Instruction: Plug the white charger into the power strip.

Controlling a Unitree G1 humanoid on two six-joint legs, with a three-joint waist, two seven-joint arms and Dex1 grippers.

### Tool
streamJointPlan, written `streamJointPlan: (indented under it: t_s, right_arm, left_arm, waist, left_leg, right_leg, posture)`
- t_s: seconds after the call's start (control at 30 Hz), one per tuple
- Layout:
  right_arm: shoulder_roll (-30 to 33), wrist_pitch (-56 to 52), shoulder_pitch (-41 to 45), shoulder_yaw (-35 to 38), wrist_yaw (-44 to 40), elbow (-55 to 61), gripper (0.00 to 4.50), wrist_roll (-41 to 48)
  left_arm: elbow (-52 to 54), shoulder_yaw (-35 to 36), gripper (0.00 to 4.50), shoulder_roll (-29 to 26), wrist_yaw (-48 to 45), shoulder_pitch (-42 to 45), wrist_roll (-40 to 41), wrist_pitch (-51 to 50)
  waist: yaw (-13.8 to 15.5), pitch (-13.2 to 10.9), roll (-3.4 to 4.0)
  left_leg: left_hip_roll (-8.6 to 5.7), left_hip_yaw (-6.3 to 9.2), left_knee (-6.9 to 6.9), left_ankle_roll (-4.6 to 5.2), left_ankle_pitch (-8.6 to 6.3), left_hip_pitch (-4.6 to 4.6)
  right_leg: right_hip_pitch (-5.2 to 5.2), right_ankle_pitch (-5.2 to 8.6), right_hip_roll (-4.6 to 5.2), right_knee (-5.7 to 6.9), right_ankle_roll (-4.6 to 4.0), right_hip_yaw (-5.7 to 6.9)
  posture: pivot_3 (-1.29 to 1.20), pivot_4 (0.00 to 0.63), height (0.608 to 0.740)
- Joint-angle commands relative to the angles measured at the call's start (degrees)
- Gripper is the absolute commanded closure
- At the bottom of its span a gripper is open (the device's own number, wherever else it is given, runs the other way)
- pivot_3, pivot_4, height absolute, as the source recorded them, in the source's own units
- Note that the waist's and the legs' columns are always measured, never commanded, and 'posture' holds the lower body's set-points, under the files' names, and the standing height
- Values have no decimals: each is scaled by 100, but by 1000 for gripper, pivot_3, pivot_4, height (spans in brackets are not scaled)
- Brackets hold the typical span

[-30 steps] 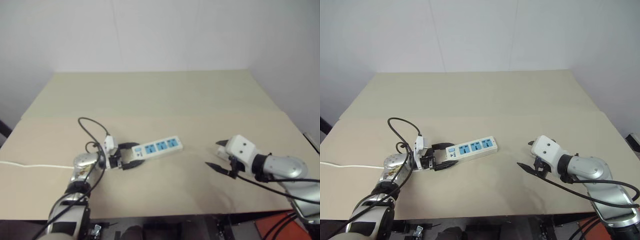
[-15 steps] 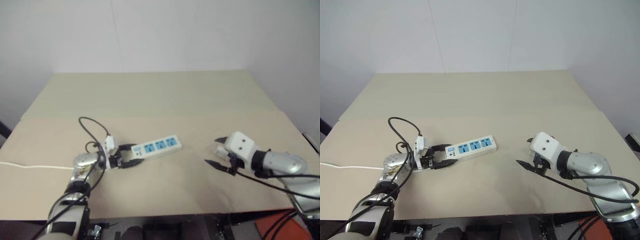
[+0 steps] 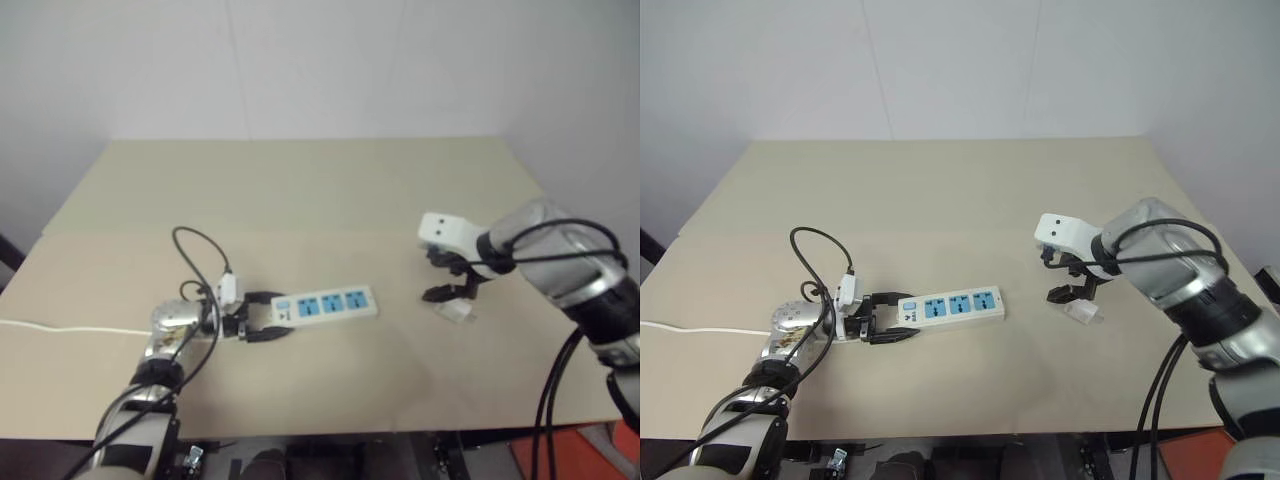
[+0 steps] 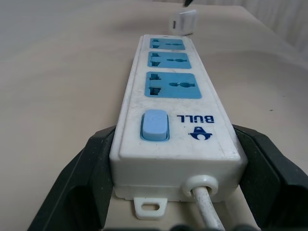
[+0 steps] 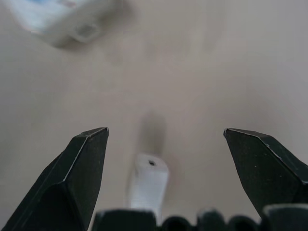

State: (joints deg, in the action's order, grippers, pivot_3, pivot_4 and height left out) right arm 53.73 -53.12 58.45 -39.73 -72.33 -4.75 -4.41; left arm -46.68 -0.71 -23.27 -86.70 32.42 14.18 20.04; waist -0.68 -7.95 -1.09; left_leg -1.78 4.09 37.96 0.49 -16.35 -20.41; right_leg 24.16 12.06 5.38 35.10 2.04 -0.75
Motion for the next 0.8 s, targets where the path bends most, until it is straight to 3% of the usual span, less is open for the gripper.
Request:
streamJointPlan:
  t_s: [0.03,0.37,0.8]
  right_arm:
    - [-87,-146,370,-392,-312,-456,0,-507]
    - [-246,-883,276,-458,-530,-436,0,-640]
    - [-437,-1760,57,-268,-128,-197,0,-302]
  left_arm:
    - [281,-204,1227,-51,-62,-108,-137,-19]
    - [478,-281,1227,-100,71,-421,-182,-22]
    - [397,-347,1227,-107,159,-353,-270,8]
  waist:
    - [3,1,2]
    - [-11,10,17]
    - [0,14,22]
  left_leg:
    - [0,2,0,-2,1,-4]
    - [-4,6,-2,-2,1,-3]
    - [-6,5,-1,-4,2,7]
  right_leg:
    - [3,0,0,0,0,2]
    - [4,0,2,-2,0,1]
    - [-1,-1,3,-1,-1,-2]
  posture:
    - [0,150,740]
    - [0,150,740]
    - [0,150,740]
